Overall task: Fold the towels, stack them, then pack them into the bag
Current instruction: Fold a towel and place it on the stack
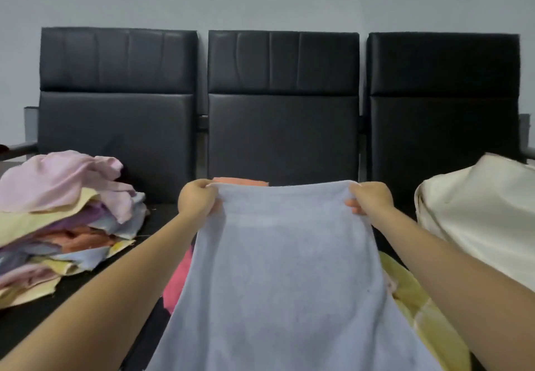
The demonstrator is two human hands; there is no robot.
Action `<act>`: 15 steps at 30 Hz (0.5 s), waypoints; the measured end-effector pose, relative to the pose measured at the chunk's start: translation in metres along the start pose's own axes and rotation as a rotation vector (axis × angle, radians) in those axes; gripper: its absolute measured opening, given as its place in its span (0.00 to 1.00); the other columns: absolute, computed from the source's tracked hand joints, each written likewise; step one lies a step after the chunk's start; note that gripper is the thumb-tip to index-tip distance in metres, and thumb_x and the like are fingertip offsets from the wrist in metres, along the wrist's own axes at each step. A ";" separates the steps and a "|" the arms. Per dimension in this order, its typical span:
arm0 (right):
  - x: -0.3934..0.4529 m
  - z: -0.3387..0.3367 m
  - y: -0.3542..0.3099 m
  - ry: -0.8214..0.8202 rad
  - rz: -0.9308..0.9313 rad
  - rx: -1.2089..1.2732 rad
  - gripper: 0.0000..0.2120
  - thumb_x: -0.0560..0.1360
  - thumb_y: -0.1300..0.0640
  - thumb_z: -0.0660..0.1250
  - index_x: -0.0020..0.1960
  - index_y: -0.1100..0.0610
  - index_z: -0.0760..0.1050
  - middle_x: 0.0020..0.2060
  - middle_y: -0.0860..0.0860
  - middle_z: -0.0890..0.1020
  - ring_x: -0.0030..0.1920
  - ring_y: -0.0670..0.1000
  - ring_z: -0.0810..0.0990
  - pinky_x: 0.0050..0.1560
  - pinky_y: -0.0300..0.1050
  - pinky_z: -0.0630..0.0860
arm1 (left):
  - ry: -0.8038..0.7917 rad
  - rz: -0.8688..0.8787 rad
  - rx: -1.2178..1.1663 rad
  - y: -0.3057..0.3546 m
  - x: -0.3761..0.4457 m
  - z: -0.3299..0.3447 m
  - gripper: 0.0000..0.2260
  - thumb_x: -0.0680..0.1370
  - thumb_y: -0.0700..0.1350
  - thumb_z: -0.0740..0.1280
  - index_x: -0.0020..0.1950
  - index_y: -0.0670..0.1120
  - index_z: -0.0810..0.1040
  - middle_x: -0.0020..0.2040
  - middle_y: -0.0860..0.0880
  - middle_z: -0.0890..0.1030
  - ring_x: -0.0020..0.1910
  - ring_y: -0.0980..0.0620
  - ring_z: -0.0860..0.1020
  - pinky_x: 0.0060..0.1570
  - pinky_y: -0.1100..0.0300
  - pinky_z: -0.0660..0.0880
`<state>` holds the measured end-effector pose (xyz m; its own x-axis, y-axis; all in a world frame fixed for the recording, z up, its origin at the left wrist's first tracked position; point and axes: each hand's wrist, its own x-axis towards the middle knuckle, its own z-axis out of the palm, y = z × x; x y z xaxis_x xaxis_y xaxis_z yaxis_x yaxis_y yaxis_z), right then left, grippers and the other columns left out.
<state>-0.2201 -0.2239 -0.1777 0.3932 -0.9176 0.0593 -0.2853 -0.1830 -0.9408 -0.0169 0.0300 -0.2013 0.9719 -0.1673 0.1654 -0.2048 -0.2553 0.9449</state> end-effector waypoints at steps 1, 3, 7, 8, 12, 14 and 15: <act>0.005 0.007 0.009 0.007 -0.016 -0.029 0.08 0.78 0.55 0.64 0.43 0.56 0.77 0.35 0.53 0.81 0.36 0.52 0.81 0.45 0.49 0.82 | 0.016 0.014 0.021 -0.010 0.004 0.006 0.10 0.76 0.42 0.62 0.44 0.49 0.83 0.39 0.46 0.84 0.41 0.44 0.83 0.49 0.47 0.81; 0.015 0.018 0.025 0.001 -0.059 -0.097 0.12 0.78 0.52 0.63 0.38 0.56 0.76 0.34 0.54 0.82 0.36 0.55 0.81 0.46 0.52 0.79 | 0.032 0.039 0.081 -0.023 0.006 0.017 0.11 0.78 0.42 0.61 0.40 0.50 0.80 0.39 0.45 0.84 0.42 0.44 0.82 0.48 0.50 0.80; 0.029 0.036 0.054 -0.024 -0.119 -0.205 0.18 0.76 0.49 0.65 0.32 0.59 0.74 0.31 0.56 0.79 0.36 0.59 0.77 0.41 0.51 0.73 | 0.021 0.031 0.200 -0.053 0.014 0.036 0.10 0.78 0.43 0.62 0.41 0.45 0.80 0.40 0.43 0.82 0.43 0.44 0.80 0.37 0.57 0.70; 0.032 0.040 0.060 -0.034 -0.114 -0.213 0.18 0.76 0.49 0.65 0.32 0.59 0.75 0.33 0.57 0.80 0.38 0.60 0.78 0.41 0.50 0.73 | 0.005 0.009 0.218 -0.059 0.016 0.039 0.09 0.78 0.45 0.63 0.44 0.42 0.80 0.41 0.44 0.81 0.45 0.43 0.80 0.39 0.57 0.69; 0.034 0.044 0.073 -0.150 -0.066 -0.220 0.14 0.73 0.46 0.69 0.47 0.57 0.78 0.45 0.54 0.81 0.46 0.56 0.79 0.49 0.50 0.76 | -0.174 -0.044 0.237 -0.068 0.009 0.037 0.16 0.76 0.51 0.69 0.61 0.46 0.75 0.51 0.45 0.81 0.48 0.44 0.80 0.49 0.53 0.76; 0.028 0.037 0.068 -0.146 -0.048 -0.297 0.20 0.74 0.44 0.68 0.61 0.54 0.74 0.58 0.54 0.77 0.54 0.56 0.77 0.54 0.49 0.75 | -0.217 -0.040 0.213 -0.063 0.004 0.029 0.22 0.73 0.54 0.69 0.64 0.47 0.73 0.47 0.45 0.82 0.43 0.44 0.81 0.47 0.50 0.79; 0.022 0.033 0.063 -0.124 -0.059 -0.340 0.25 0.75 0.43 0.67 0.66 0.54 0.71 0.63 0.56 0.73 0.59 0.58 0.75 0.56 0.50 0.74 | -0.220 -0.032 0.194 -0.060 0.002 0.024 0.24 0.71 0.55 0.68 0.64 0.47 0.73 0.43 0.46 0.82 0.40 0.45 0.80 0.47 0.48 0.79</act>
<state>-0.2009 -0.2435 -0.2463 0.5144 -0.8561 0.0497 -0.5252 -0.3603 -0.7710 -0.0053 0.0223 -0.2646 0.9341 -0.3532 0.0515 -0.2136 -0.4376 0.8734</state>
